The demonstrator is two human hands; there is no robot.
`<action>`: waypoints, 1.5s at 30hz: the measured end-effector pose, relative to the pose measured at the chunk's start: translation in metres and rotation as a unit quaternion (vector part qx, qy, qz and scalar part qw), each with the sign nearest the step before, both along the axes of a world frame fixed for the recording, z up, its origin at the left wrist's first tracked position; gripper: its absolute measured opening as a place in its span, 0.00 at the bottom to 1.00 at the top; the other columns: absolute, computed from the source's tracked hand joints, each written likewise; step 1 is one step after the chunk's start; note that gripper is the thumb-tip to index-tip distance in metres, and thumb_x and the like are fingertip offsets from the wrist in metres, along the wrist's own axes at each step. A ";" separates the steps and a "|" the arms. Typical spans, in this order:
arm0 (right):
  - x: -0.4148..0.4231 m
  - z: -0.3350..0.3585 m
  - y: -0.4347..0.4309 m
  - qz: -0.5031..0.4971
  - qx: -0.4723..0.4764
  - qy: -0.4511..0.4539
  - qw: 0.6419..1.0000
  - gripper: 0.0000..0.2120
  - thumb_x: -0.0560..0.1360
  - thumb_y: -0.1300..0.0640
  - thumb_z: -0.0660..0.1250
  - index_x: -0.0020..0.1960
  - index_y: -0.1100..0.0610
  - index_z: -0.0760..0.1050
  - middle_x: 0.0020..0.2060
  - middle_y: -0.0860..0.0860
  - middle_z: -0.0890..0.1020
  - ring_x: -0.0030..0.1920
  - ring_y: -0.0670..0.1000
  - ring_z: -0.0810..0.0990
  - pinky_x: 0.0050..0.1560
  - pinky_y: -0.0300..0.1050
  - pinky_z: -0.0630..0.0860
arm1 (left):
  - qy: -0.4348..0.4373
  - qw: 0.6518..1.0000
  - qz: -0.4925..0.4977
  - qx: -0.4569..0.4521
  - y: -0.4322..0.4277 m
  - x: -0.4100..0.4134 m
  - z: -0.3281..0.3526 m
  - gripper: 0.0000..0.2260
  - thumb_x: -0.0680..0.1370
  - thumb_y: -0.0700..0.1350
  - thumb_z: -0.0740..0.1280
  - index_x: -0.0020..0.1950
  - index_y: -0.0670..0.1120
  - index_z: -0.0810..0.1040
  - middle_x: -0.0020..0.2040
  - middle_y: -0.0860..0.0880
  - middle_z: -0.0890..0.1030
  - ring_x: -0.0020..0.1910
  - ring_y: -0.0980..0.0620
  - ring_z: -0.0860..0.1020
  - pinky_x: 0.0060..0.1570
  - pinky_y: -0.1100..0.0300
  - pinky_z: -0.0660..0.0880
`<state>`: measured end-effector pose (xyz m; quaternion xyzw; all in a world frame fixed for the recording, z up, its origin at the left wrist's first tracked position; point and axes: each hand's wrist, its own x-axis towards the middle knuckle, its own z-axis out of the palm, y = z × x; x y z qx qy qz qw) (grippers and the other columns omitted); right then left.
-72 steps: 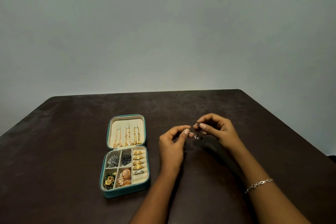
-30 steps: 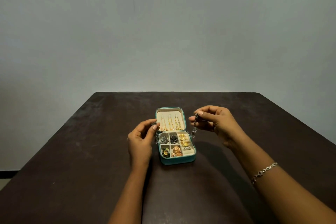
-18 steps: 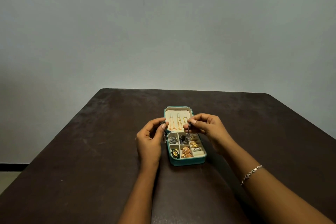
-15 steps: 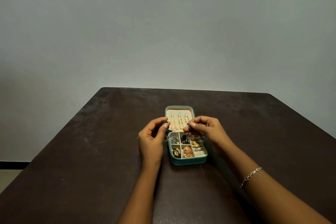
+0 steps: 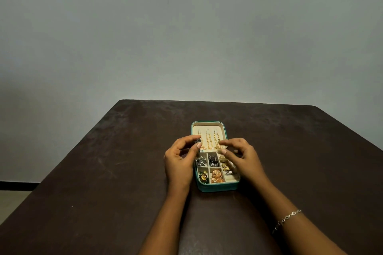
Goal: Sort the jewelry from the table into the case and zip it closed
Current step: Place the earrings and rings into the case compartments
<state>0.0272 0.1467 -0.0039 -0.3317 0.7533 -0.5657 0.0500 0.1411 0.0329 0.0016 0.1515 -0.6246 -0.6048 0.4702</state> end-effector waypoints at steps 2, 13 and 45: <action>-0.002 -0.003 0.003 -0.018 -0.066 -0.058 0.996 0.07 0.74 0.60 0.67 0.49 0.52 0.80 0.51 0.51 0.79 0.51 0.52 0.79 0.52 0.53 0.78 | -0.001 1.000 -0.007 0.012 0.000 -0.004 0.001 0.11 0.72 0.33 0.69 0.45 0.49 0.82 0.44 0.49 0.84 0.45 0.51 0.82 0.44 0.58 0.79; -0.008 -0.004 0.006 -0.012 -0.117 -0.114 0.987 0.08 0.77 0.57 0.62 0.49 0.58 0.79 0.46 0.53 0.82 0.47 0.52 0.81 0.47 0.52 0.79 | -0.059 0.997 -0.059 0.009 0.005 -0.020 0.004 0.10 0.70 0.34 0.71 0.43 0.48 0.83 0.43 0.48 0.84 0.43 0.51 0.82 0.45 0.49 0.80; 0.005 0.010 0.042 0.049 0.048 0.101 0.993 0.12 0.75 0.53 0.59 0.50 0.50 0.81 0.47 0.41 0.77 0.51 0.40 0.74 0.49 0.36 0.72 | -0.165 0.983 0.055 -0.059 -0.005 -0.012 -0.020 0.09 0.78 0.39 0.61 0.54 0.49 0.78 0.53 0.49 0.80 0.50 0.56 0.78 0.47 0.60 0.76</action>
